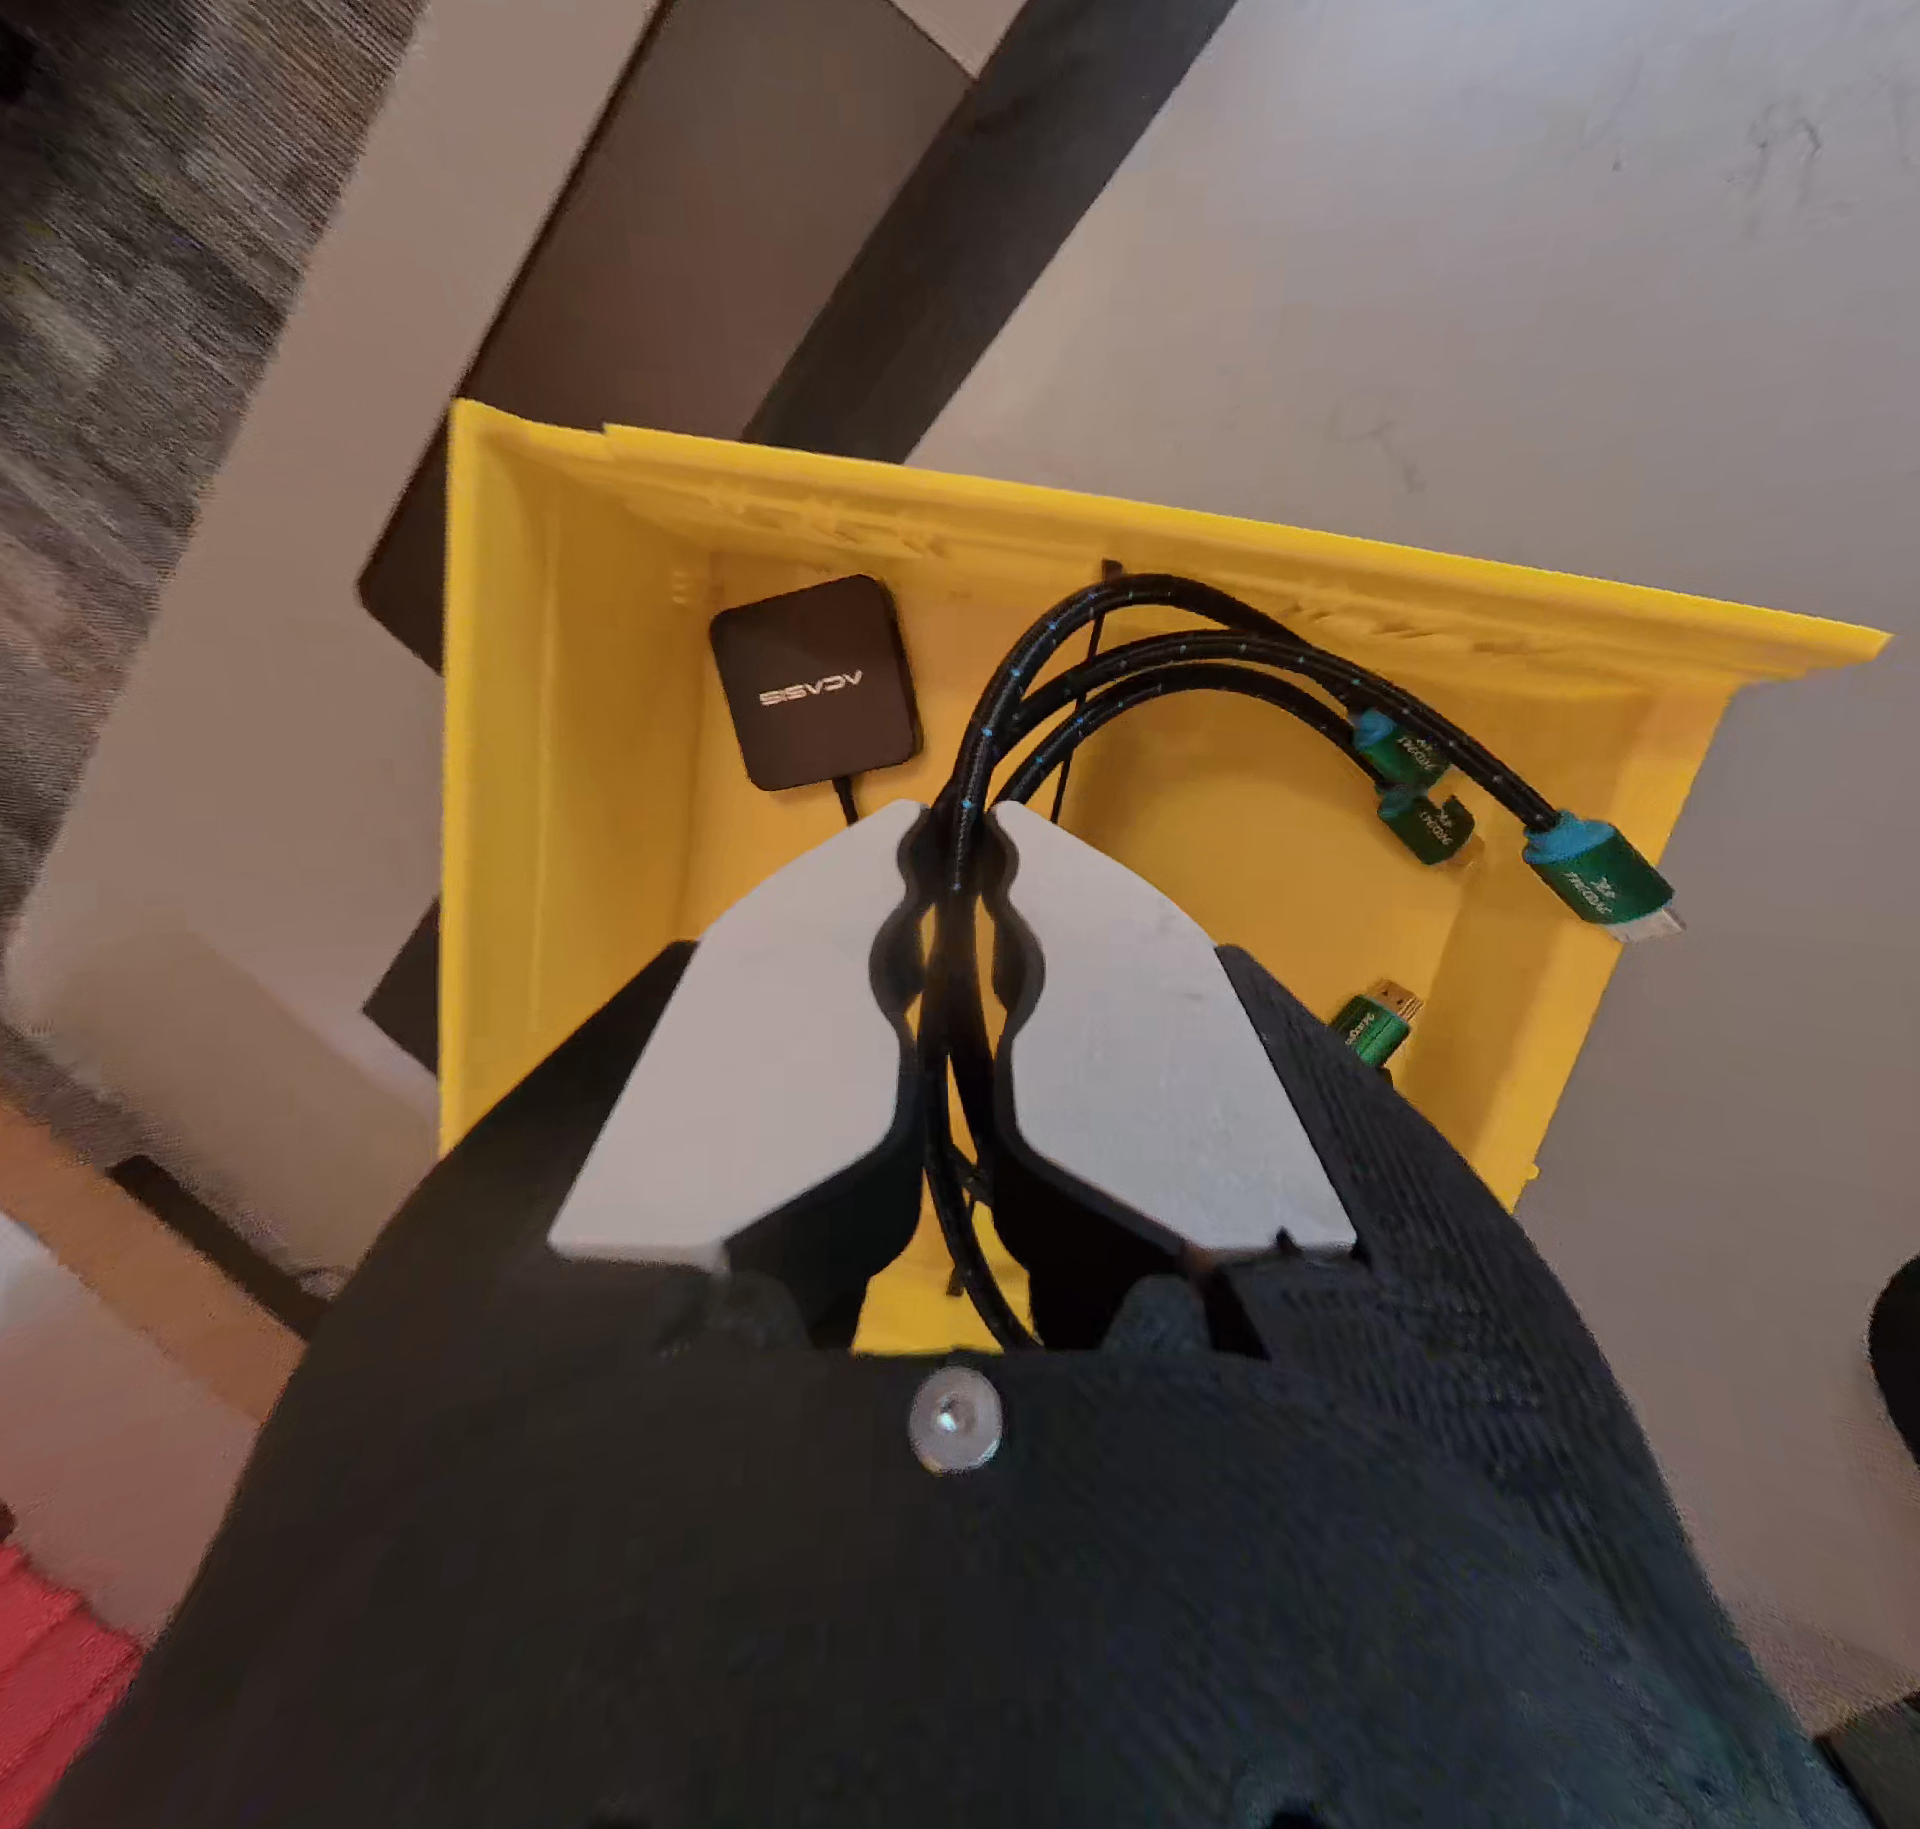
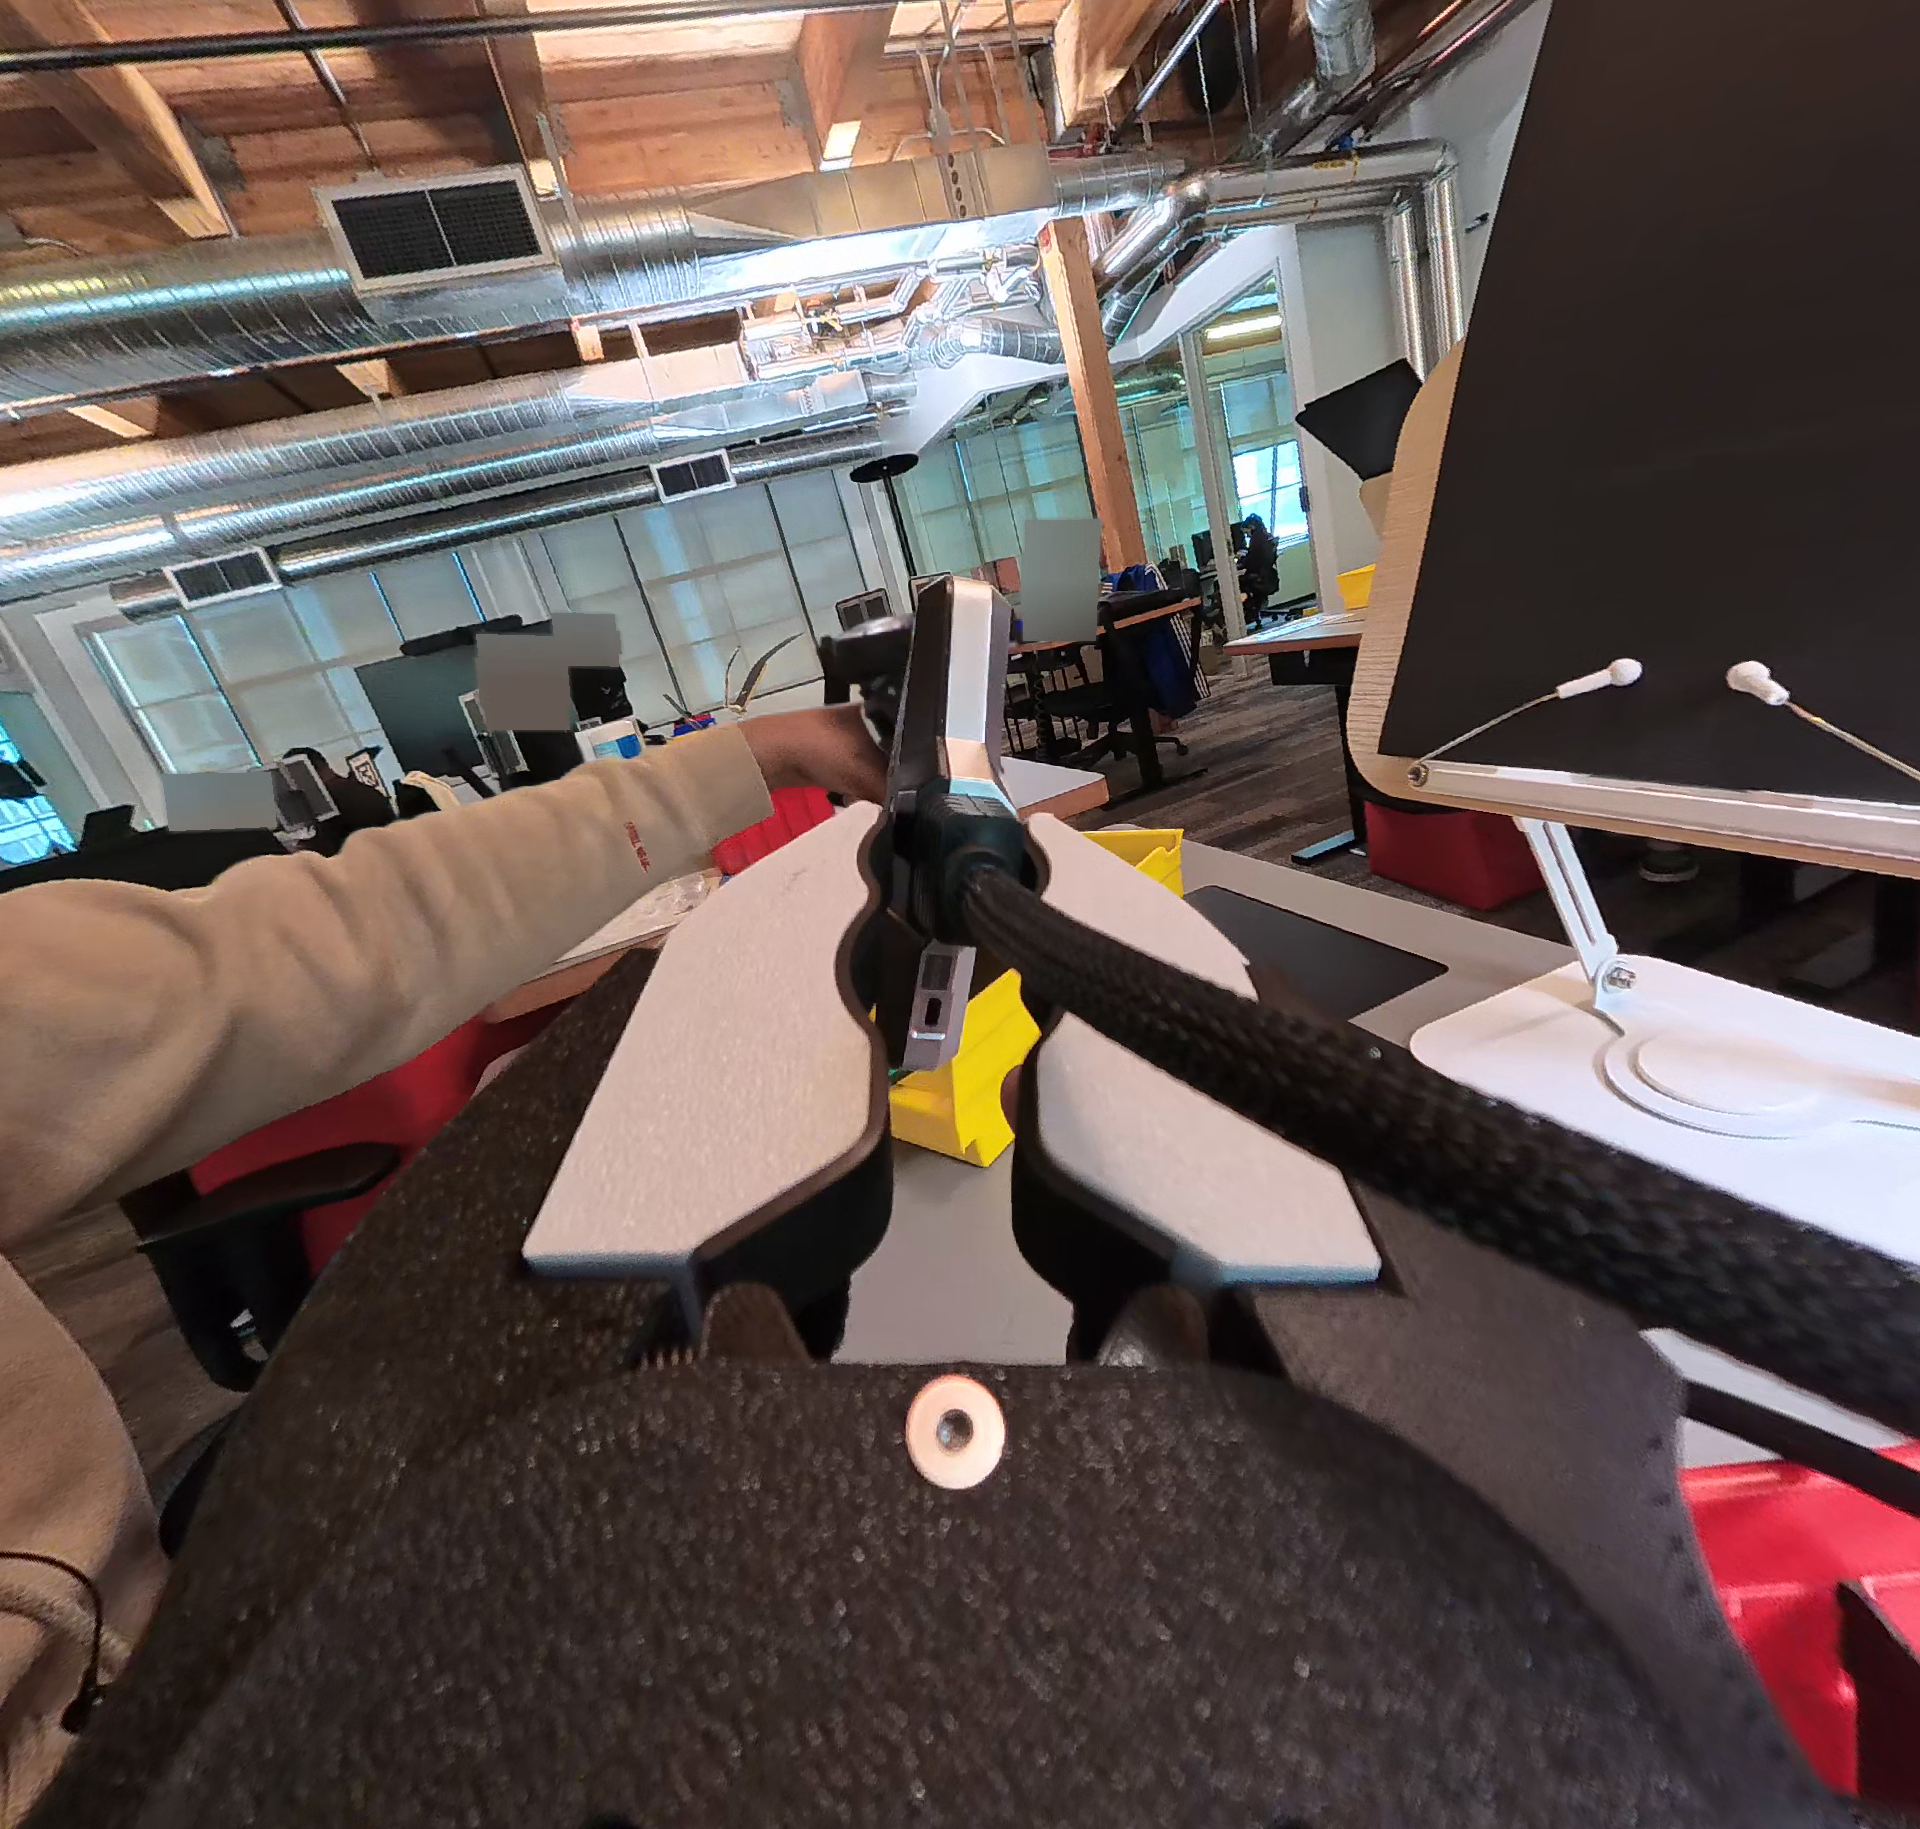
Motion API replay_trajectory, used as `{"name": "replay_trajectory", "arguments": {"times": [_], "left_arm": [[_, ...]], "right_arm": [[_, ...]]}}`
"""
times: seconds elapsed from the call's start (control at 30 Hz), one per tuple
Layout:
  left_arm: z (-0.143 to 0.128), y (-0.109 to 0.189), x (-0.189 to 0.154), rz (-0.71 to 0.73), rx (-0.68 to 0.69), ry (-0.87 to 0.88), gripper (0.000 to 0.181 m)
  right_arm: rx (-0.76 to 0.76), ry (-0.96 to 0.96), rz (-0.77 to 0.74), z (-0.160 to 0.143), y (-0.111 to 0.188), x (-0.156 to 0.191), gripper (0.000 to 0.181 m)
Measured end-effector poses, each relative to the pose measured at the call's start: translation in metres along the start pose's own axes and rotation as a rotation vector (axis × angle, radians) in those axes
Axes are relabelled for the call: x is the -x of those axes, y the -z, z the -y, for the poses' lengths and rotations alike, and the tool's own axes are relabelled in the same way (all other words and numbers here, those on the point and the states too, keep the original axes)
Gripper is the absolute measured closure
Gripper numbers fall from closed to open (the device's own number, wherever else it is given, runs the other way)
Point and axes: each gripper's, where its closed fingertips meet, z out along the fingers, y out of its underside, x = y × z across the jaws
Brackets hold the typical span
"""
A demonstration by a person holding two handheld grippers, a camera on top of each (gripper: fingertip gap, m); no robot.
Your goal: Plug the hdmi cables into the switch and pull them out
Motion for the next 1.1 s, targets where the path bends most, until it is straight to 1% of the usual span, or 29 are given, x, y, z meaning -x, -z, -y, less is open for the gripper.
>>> {"name": "replay_trajectory", "arguments": {"times": [0.03, 0.2, 0.37, 0.43, 0.57, 0.67, 0.77, 0.83, 0.9, 0.97, 1.1], "left_arm": [[0.002, 0.007, 0.001, 0.017, -0.013, -0.008, 0.173], [0.013, 0.046, -0.002, 0.061, -0.089, -0.021, 0.174], [0.028, 0.097, -0.005, 0.090, -0.215, -0.006, 0.174], [0.033, 0.117, -0.004, 0.124, -0.261, -0.002, 0.173], [0.048, 0.165, -0.003, 0.203, -0.409, 0.034, 0.174], [0.061, 0.202, -0.009, 0.256, -0.542, 0.045, 0.174], [0.077, 0.227, -0.036, 0.202, -0.677, 0.056, 0.174], [0.088, 0.234, -0.063, 0.129, -0.761, 0.053, 0.174], [0.098, 0.231, -0.093, 0.033, -0.839, 0.056, 0.174], [0.106, 0.218, -0.124, -0.081, -0.912, 0.082, 0.174], [0.114, 0.177, -0.191, -0.406, -1.027, 0.207, 0.174]], "right_arm": [[0.000, 0.000, 0.000, 0.000, 0.000, 0.000, 0.160], [0.002, 0.003, 0.003, 0.000, -0.001, 0.002, 0.160], [-0.016, 0.007, 0.004, 0.005, 0.001, 0.003, 0.160], [-0.029, 0.001, 0.008, 0.008, 0.002, 0.004, 0.160], [-0.051, -0.002, 0.013, 0.014, 0.004, 0.006, 0.160], [-0.064, 0.007, 0.014, 0.020, 0.006, 0.009, 0.160], [-0.081, 0.015, 0.017, 0.026, 0.009, 0.011, 0.160], [-0.093, 0.014, 0.019, 0.031, 0.012, 0.012, 0.160], [-0.104, 0.014, 0.018, 0.034, 0.014, 0.012, 0.160], [-0.111, 0.015, 0.014, 0.037, 0.017, 0.012, 0.160], [-0.125, 0.016, 0.009, 0.043, 0.022, 0.011, 0.160]]}}
